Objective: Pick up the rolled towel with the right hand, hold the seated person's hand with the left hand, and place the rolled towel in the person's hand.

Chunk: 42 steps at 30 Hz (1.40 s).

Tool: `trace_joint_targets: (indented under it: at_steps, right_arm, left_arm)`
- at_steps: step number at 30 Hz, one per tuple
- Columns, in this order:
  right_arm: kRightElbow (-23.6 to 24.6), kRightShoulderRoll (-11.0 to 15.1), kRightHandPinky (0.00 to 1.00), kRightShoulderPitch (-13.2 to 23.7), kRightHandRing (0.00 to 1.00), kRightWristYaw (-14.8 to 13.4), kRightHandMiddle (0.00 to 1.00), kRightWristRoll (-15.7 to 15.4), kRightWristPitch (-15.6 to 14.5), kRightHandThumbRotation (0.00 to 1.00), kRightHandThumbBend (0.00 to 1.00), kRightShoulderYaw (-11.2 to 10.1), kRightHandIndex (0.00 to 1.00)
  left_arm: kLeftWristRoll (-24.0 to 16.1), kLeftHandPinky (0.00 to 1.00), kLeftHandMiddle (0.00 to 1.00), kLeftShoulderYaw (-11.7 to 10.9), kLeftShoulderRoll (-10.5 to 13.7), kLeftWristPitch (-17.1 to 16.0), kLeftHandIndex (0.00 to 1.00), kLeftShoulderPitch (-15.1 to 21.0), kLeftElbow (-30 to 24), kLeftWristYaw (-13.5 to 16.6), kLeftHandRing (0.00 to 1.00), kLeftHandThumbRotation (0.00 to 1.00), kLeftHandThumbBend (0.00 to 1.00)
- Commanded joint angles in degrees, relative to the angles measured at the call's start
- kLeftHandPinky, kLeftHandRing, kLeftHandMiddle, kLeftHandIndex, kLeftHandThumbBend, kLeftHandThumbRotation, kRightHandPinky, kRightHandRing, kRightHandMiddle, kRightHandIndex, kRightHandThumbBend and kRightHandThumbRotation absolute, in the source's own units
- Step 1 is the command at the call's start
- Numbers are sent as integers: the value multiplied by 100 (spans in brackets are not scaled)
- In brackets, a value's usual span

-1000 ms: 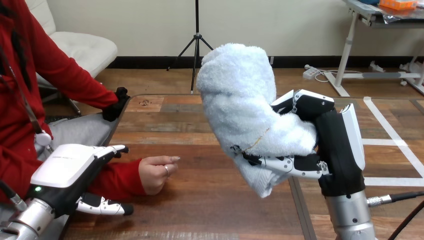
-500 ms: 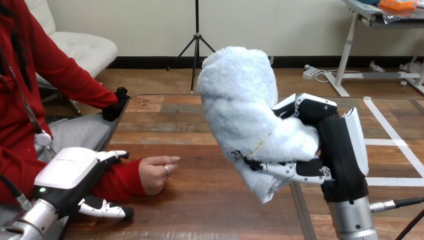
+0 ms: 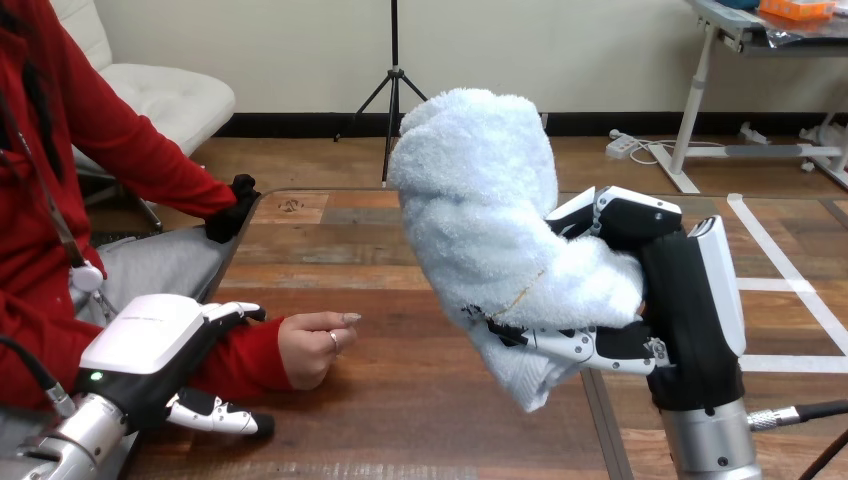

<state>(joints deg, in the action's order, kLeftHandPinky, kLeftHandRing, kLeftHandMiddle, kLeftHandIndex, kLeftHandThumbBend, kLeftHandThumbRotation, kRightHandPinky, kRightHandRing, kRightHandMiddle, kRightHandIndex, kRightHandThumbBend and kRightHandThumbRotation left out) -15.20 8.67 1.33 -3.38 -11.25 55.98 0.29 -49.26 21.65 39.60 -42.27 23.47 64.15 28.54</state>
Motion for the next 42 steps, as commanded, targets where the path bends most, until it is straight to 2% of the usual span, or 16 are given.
trace_joint_targets:
  at_steps: [1,16,23,32,42]
  right_arm:
    - [443,-110,2,138,5,13,8,170,30,0,54,41,7]
    - [751,-65,2,-78,5,246,8,509,-2,0,54,180,7]
    - [910,-61,2,-191,5,334,8,589,-76,0,54,182,7]
    - [1054,-35,1,-300,5,468,8,733,-148,0,55,205,7]
    - [1176,-34,1,-413,5,571,9,829,-171,0,55,198,8]
  left_arm:
    - [168,73,77,66,-158,44,80,443,135,-73,76,47,100]
    - [124,72,78,266,-248,226,81,487,276,-68,77,48,100]
    - [96,73,79,370,-282,300,82,502,301,54,78,49,100]
    - [32,81,81,497,-331,456,86,557,346,180,82,53,100]
    - [12,89,86,659,-398,720,89,697,493,98,87,58,100]
